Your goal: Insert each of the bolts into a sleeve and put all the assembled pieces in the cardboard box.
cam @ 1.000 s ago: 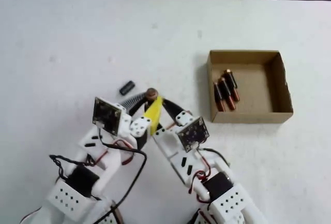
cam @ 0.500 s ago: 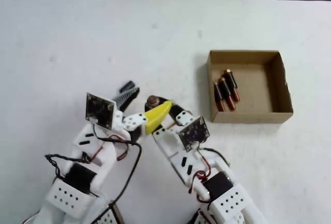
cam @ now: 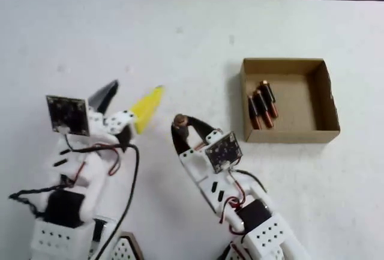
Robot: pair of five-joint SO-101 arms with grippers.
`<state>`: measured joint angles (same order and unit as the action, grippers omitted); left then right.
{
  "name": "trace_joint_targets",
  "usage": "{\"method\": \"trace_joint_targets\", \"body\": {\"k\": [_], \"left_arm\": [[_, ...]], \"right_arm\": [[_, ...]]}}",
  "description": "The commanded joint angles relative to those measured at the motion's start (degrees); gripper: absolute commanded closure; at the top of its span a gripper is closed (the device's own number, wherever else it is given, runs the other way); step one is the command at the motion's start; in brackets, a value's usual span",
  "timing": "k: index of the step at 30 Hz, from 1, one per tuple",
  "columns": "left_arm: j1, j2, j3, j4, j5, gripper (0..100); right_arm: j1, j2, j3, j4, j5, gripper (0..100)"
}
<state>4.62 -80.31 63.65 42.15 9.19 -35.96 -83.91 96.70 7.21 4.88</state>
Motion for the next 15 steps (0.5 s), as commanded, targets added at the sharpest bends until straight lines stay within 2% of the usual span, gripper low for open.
{"method": "trace_joint_targets", "body": {"k": [1,6,11,15], "left_arm": [[-3.0,-0.6,-7.7,9.8,-0.4,80],[-5.9,-0.7,-9.9,13.5,-0.4,98],[-8.5,-2.5,-10.4,18.5,-0.4,97],[-9.4,-11.4,-9.8,23.5,-0.4,97]], "right_arm": [[5.0,-0.8,0.3,-0.2,0.0,97.9],[9.5,-0.8,0.1,0.0,-0.1,98.1],[13.1,-0.8,-1.1,0.7,-0.1,98.1],[15.5,-0.8,-6.3,8.4,-0.4,98.1]]}}
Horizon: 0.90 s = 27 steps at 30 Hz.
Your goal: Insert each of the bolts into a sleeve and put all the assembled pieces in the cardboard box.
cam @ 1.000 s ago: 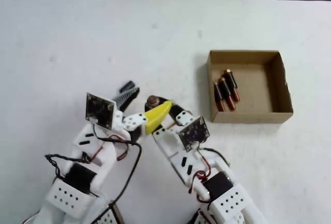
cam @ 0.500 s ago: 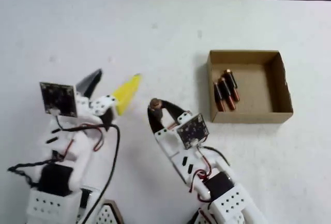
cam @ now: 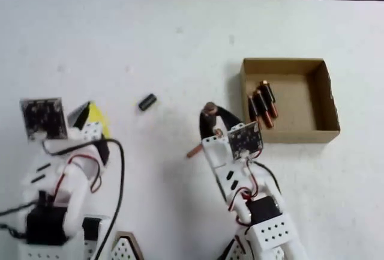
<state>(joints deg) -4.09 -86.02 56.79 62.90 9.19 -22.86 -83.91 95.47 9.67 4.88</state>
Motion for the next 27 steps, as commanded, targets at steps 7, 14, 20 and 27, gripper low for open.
{"method": "trace_joint_targets", "body": {"k": [7,14,20,27], "left_arm": [[-2.0,-17.5,5.2,6.2,-6.2,98],[-3.9,-18.9,8.4,10.7,-6.5,98],[-3.7,-18.9,16.9,10.5,-8.5,98],[-4.0,-18.9,27.3,4.7,-9.4,98]], "right_arm": [[4.6,-0.8,-16.7,20.6,0.0,98.1],[7.7,-0.3,-36.4,39.3,0.1,98.2],[11.4,1.6,-50.5,48.5,4.3,98.2],[17.9,18.6,-63.2,53.7,4.8,98.2]]}}
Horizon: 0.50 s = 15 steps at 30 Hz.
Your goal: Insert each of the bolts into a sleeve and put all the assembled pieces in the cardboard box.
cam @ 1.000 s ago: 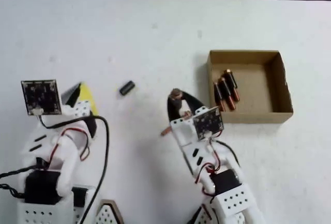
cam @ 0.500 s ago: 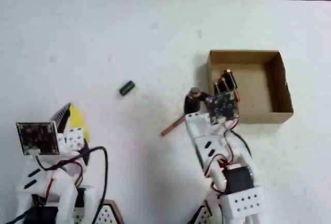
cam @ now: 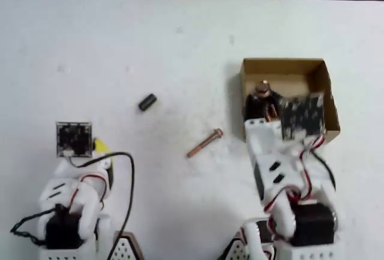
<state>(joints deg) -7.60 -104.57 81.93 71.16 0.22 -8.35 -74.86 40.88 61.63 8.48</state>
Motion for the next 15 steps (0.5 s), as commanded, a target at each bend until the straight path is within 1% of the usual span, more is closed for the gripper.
{"method": "trace_joint_targets", "body": {"k": [1,3,6,8,12,15], "left_arm": [[-0.5,-0.3,3.6,-4.2,-0.4,98],[-0.5,-0.3,5.9,-5.0,-0.4,98],[-0.4,-0.3,8.7,-5.0,-0.4,98],[-0.4,-0.3,10.2,-5.0,-0.4,98],[-0.4,-0.3,11.9,-5.0,-0.4,98],[-0.4,-0.3,12.0,-4.6,-0.4,98]], "right_arm": [[4.6,12.6,-9.8,1.8,1.2,98.2],[6.9,18.9,-11.8,1.7,1.9,98.2],[10.4,28.2,-14.2,0.7,7.6,98.2],[13.4,34.2,-15.6,-0.6,10.1,98.2],[18.9,45.8,-18.2,-4.0,10.5,98.2],[20.8,54.2,-20.4,-7.0,10.6,98.2]]}}
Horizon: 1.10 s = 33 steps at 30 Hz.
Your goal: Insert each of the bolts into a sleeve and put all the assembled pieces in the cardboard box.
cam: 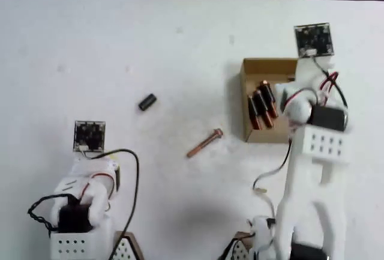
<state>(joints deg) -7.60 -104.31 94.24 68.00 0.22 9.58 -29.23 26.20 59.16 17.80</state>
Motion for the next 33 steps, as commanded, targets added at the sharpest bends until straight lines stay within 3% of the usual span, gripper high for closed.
{"method": "trace_joint_targets", "body": {"k": [1,4,18,21,28,33], "left_arm": [[-0.4,-0.6,0.0,-1.3,-0.4,98],[-0.3,-0.6,2.9,-1.7,-0.5,98],[-0.4,-0.6,2.7,-1.4,-0.8,98],[-0.4,-0.6,2.7,-1.4,-0.8,98],[-0.4,-0.6,2.7,-1.4,-0.8,98],[-0.4,-0.6,2.7,-1.4,-0.8,98]], "right_arm": [[3.0,11.3,-6.7,-5.2,1.6,98.2],[2.7,20.0,-10.5,-5.4,5.3,98.2],[2.6,54.5,-32.9,-5.0,6.8,98.1],[1.5,58.1,-36.0,-1.5,10.3,97.3],[-1.1,61.8,-42.6,7.7,11.0,80.6],[-1.5,61.8,-51.4,15.0,11.0,80.0]]}}
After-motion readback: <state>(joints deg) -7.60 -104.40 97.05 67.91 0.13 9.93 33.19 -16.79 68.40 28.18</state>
